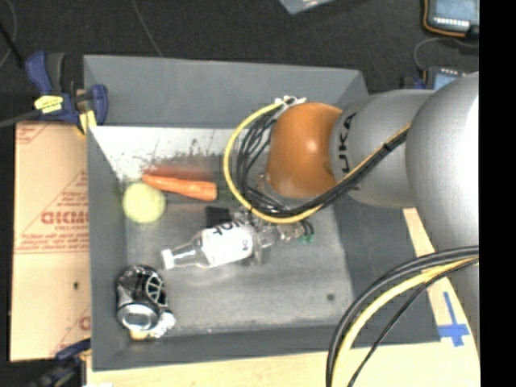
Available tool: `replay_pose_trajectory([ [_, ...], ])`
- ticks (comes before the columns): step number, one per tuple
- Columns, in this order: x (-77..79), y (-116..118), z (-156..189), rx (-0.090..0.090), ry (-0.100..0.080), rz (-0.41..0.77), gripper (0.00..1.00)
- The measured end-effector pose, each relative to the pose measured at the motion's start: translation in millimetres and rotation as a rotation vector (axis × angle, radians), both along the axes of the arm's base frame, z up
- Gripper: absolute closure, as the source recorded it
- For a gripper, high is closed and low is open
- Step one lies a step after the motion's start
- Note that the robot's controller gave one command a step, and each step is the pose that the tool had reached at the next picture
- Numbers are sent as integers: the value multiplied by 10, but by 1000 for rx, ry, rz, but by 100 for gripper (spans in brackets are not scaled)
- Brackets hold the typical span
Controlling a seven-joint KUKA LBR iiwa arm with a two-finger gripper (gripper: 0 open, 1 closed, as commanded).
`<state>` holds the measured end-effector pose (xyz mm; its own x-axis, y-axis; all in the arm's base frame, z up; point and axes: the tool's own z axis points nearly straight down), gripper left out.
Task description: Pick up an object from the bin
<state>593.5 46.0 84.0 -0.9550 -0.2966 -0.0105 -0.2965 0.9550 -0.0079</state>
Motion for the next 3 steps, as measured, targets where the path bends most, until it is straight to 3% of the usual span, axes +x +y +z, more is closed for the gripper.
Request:
replay_pose_trajectory([
  [3, 12, -8, 379, 0, -5, -1, 100],
])
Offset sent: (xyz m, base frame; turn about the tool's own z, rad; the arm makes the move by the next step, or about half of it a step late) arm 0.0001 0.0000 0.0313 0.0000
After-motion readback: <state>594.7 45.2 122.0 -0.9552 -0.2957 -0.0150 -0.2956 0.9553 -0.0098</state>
